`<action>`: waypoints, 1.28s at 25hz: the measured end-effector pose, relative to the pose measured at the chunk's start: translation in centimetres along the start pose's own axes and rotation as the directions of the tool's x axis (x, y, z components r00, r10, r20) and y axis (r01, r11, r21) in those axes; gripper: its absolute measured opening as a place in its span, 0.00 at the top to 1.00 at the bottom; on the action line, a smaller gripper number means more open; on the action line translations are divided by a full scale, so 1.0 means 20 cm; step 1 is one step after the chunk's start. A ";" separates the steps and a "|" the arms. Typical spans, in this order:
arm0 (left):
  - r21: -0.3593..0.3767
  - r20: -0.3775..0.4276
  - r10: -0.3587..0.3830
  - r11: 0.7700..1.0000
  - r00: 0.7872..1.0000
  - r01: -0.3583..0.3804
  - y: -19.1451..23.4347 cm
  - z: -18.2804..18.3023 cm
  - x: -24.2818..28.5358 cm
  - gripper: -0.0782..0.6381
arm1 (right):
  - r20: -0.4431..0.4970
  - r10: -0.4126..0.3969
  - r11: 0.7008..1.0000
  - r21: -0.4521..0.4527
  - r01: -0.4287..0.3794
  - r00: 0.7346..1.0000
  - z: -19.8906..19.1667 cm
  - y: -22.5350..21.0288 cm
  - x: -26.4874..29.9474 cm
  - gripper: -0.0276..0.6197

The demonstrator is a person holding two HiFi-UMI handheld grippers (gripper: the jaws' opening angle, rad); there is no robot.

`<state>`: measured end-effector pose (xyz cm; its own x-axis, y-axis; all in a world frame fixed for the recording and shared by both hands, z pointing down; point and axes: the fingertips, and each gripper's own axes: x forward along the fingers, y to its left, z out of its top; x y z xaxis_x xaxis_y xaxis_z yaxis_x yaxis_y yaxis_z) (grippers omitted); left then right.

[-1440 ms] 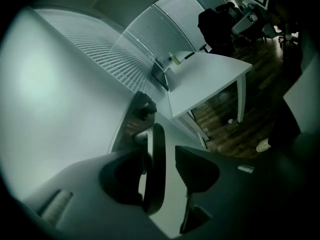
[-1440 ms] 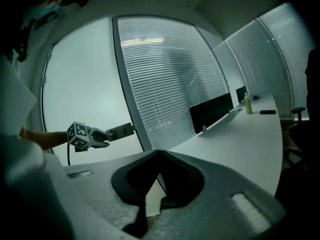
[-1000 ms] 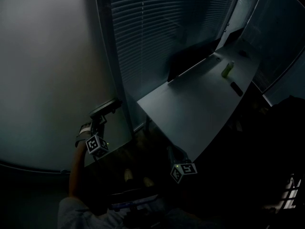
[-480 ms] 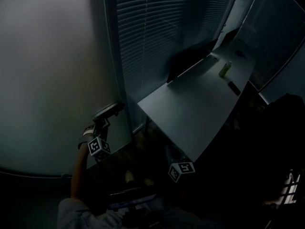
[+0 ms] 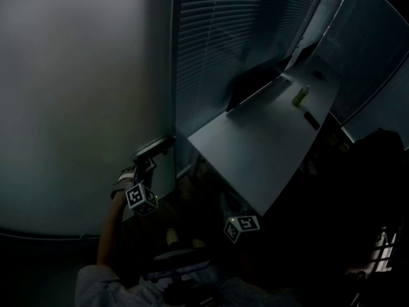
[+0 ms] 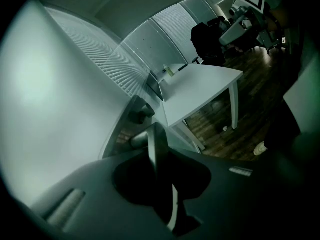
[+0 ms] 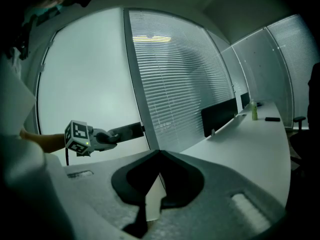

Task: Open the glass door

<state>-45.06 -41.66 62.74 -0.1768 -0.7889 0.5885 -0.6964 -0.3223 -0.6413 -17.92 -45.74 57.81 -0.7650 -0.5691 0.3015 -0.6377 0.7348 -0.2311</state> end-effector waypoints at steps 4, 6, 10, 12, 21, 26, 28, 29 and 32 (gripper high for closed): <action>0.000 0.012 -0.017 1.000 1.000 0.017 -0.02 0.00 0.00 0.82 | -0.003 -0.020 1.000 -0.016 0.020 1.000 -0.02 0.04 0.00 0.96; 0.003 0.013 -0.013 1.000 1.000 0.013 -0.02 0.00 -0.01 0.82 | -0.001 -0.033 0.999 -0.024 0.033 0.999 -0.02 0.06 -0.01 0.96; 0.004 0.009 -0.009 1.000 1.000 0.009 0.01 0.02 -0.06 0.82 | 0.003 -0.053 0.998 -0.036 0.053 0.999 0.00 0.09 -0.04 0.95; 0.003 0.008 -0.012 1.000 1.000 0.012 0.01 0.02 -0.06 0.82 | 0.006 -0.064 0.997 -0.043 0.064 0.998 0.00 0.09 -0.06 0.95; 0.004 0.002 -0.020 1.000 1.000 0.020 -0.08 0.02 -0.01 0.82 | 0.021 -0.096 0.995 -0.024 0.096 0.995 -0.10 0.01 -0.13 0.95; 0.004 0.003 -0.032 0.999 0.999 0.032 -0.12 0.05 -0.06 0.82 | 0.022 -0.095 0.995 -0.017 0.095 0.995 -0.10 0.01 -0.21 0.95; 0.010 0.005 -0.032 0.999 0.999 0.032 -0.15 0.05 -0.09 0.82 | 0.023 -0.091 0.996 -0.017 0.092 0.996 -0.11 0.01 -0.24 0.95; 0.016 0.007 -0.031 0.999 0.999 0.031 -0.16 0.06 -0.09 0.82 | 0.024 -0.090 0.996 -0.018 0.090 0.996 -0.12 0.01 -0.26 0.95; 0.029 0.014 -0.036 0.999 0.999 0.035 -0.20 0.08 -0.11 0.82 | 0.027 -0.087 0.996 -0.022 0.088 0.996 -0.12 0.00 -0.30 0.95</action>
<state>-40.88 -39.39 63.15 -0.1417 -0.7843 0.6039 -0.6817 -0.3651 -0.6340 -13.13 -41.40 58.24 -0.7088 -0.6407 0.2953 -0.7002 0.6900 -0.1835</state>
